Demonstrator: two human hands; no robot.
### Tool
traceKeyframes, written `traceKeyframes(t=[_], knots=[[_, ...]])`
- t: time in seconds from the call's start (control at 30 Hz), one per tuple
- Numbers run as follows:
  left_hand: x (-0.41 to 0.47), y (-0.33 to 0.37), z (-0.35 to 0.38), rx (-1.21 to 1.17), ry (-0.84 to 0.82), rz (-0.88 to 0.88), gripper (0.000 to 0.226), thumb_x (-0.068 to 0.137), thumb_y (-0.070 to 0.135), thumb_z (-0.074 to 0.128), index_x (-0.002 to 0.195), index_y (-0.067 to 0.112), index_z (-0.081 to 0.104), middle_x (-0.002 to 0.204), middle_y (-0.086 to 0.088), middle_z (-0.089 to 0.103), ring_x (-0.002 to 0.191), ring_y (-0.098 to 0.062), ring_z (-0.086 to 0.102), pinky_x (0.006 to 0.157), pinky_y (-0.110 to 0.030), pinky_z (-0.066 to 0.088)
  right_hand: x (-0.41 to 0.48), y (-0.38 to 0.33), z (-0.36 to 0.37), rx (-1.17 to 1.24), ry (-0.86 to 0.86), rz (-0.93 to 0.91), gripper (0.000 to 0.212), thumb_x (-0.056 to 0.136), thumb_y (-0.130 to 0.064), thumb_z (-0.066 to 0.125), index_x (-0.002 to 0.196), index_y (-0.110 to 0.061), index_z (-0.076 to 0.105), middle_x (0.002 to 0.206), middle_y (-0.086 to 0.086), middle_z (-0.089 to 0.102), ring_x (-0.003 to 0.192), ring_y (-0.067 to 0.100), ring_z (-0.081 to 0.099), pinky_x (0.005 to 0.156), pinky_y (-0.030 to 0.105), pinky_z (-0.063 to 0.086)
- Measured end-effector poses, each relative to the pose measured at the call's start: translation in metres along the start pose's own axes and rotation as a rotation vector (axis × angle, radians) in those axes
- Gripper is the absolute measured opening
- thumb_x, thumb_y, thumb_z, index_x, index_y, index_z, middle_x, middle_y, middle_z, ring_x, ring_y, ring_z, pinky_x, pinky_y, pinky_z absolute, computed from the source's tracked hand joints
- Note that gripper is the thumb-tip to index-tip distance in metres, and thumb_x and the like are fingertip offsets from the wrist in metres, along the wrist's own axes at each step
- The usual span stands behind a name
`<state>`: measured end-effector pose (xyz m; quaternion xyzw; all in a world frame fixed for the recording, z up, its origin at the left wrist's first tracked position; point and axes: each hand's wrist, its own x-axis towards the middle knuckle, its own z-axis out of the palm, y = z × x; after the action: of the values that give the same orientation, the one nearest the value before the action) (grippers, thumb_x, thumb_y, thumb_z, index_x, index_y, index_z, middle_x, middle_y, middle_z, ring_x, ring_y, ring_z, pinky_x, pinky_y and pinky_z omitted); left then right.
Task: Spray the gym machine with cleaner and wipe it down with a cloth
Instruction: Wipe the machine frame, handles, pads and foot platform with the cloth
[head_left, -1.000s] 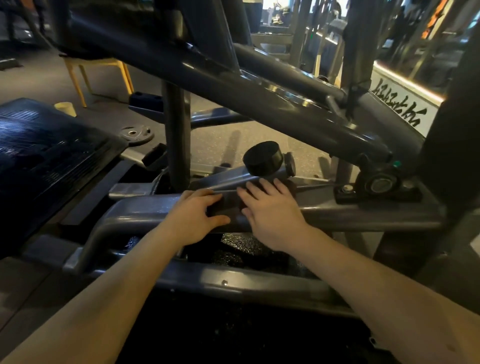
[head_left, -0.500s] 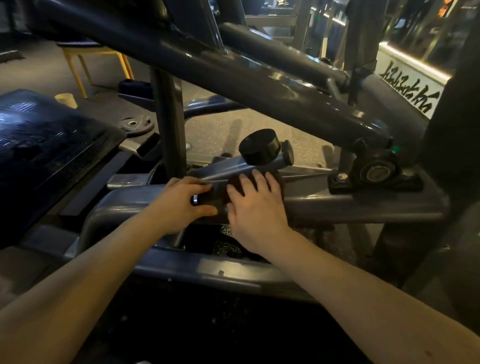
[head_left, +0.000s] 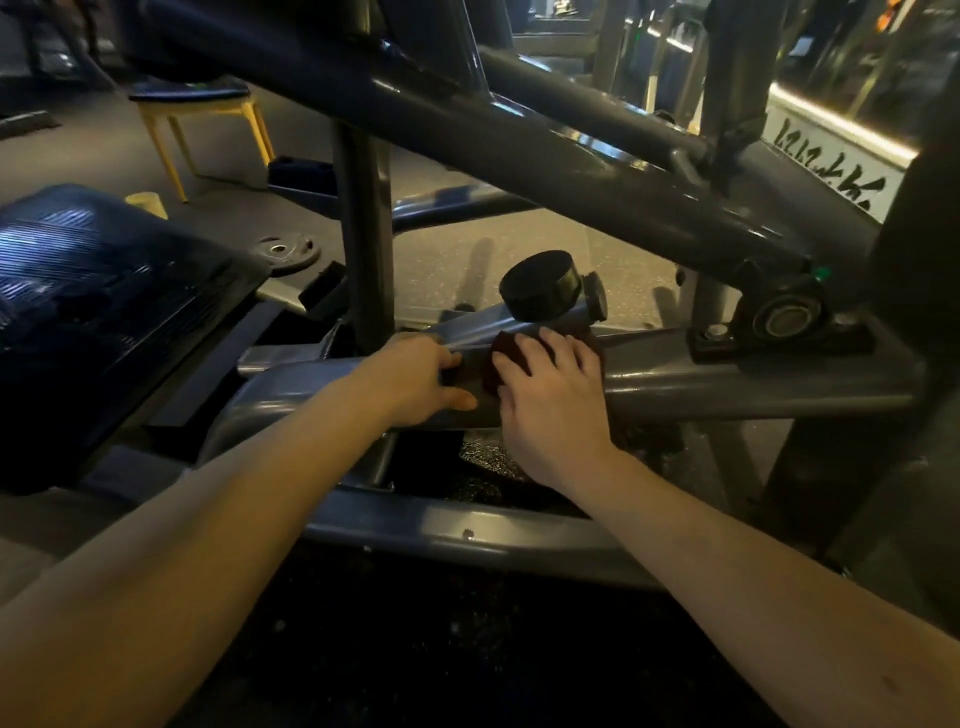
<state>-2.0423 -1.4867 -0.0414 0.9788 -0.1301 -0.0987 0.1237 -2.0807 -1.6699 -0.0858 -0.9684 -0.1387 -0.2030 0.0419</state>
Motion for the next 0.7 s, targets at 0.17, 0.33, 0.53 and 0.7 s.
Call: traceKeyframes(t=[0.17,0.33,0.53,0.7], knots=[[-0.002,-0.009,0.005,-0.024,0.002,0.036,0.064,0.096,0.052,0.065,0.152,0.025,0.048,0.15,-0.006,0.052,0.132,-0.025,0.053,0.108,-0.04,0.043,-0.016,-0.006,0.003,0.022,0.075,0.054,0.047,0.098,-0.036,0.042,0.137,-0.023,0.065,0.147,0.004,0.057,0.145,0.028,0.039,0.123,0.051,0.024],[0.005,-0.021,0.004,0.137,0.019,0.141,0.063,0.096,0.064,0.055,0.148,0.029,0.051,0.128,-0.004,0.063,0.112,-0.021,0.061,0.098,-0.041,0.052,-0.037,0.015,-0.011,-0.057,0.107,0.277,0.045,0.103,-0.035,0.048,0.146,-0.027,0.057,0.161,0.002,0.042,0.155,0.027,0.022,0.127,0.055,0.011],[0.008,-0.021,0.0,0.196,0.014,0.226,0.053,0.097,0.059,0.057,0.138,0.025,0.058,0.111,-0.001,0.062,0.098,-0.014,0.057,0.087,-0.033,0.05,-0.072,0.044,-0.022,-0.116,0.133,0.604,0.054,0.109,-0.034,0.038,0.162,-0.03,0.029,0.174,0.001,-0.003,0.158,0.03,-0.015,0.129,0.056,0.003],[0.012,-0.019,-0.003,0.232,0.018,0.242,0.05,0.094,0.061,0.061,0.121,0.019,0.066,0.094,0.002,0.061,0.087,-0.014,0.06,0.076,-0.031,0.048,-0.057,0.005,-0.006,0.122,0.246,0.896,0.057,0.11,-0.025,0.036,0.165,-0.026,0.019,0.172,0.005,-0.016,0.155,0.035,-0.023,0.129,0.055,0.0]])
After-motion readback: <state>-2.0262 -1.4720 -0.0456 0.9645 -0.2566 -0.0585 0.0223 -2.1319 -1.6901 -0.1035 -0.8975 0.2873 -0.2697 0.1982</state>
